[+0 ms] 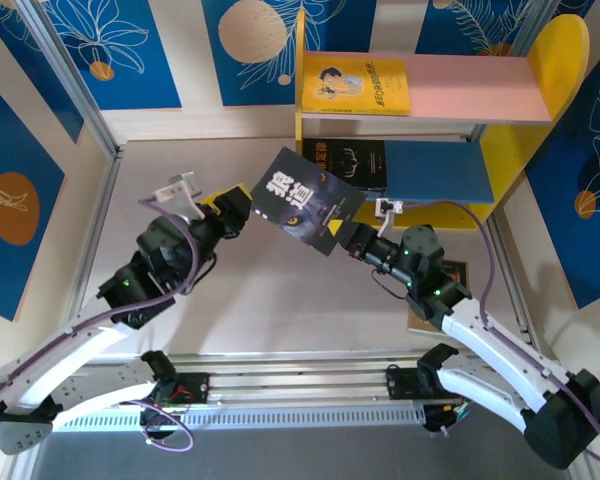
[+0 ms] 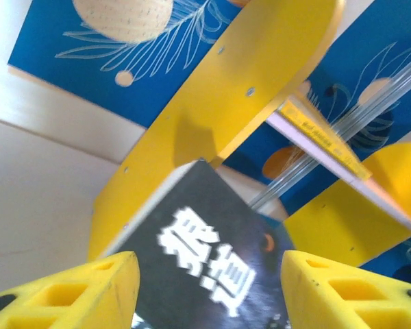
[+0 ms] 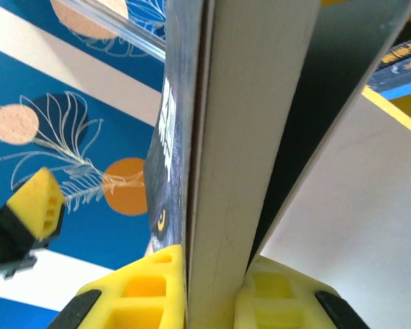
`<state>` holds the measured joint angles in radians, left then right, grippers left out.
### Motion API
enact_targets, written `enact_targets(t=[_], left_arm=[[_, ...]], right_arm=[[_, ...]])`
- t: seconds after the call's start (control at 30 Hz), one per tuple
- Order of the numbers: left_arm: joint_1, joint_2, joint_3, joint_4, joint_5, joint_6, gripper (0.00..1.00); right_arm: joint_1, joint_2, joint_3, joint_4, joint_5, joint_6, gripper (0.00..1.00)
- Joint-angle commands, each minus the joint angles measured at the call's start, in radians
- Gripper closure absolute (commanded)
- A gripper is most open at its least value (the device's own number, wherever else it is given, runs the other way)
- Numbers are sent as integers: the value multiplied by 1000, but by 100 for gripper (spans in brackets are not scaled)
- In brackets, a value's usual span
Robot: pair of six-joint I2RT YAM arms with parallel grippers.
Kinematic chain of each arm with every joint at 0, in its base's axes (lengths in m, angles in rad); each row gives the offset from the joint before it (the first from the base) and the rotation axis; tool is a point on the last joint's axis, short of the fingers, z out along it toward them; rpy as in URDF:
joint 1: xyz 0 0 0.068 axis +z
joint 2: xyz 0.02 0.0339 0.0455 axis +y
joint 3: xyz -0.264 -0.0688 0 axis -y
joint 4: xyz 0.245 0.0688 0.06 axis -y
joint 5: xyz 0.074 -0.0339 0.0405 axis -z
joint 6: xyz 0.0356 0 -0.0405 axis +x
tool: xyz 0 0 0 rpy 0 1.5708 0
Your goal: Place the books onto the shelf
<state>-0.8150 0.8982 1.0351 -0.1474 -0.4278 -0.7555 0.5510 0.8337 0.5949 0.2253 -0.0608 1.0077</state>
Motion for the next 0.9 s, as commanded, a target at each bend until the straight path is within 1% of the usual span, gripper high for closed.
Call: enact_targets(t=[0.0,0.07,0.17,0.27,0.37,0.5,0.73,0.87], left_arm=[[109,48,47,-233,363,33,40],[160,88,82,-283,510,83,39],[201,137,113,-318,688,151,36],[221,176,120,-324,808,173,35],[238,208,114,-322,885,175,34],[256,224,104,-302,943,166,33],[290,240,58,-177,1102,93,32],[303,237,33,-93,1181,51,35]], right_arm=[[-77,-58,84,-123,-234,-127,97],[-137,-65,122,-228,-333,-181,97],[-214,-68,161,-330,-449,-237,97],[-271,-70,168,-342,-548,-251,97],[-307,-70,171,-321,-619,-254,97],[-324,-68,183,-306,-681,-262,97],[-327,-67,189,-322,-702,-280,97],[-329,-58,197,-364,-696,-312,97]])
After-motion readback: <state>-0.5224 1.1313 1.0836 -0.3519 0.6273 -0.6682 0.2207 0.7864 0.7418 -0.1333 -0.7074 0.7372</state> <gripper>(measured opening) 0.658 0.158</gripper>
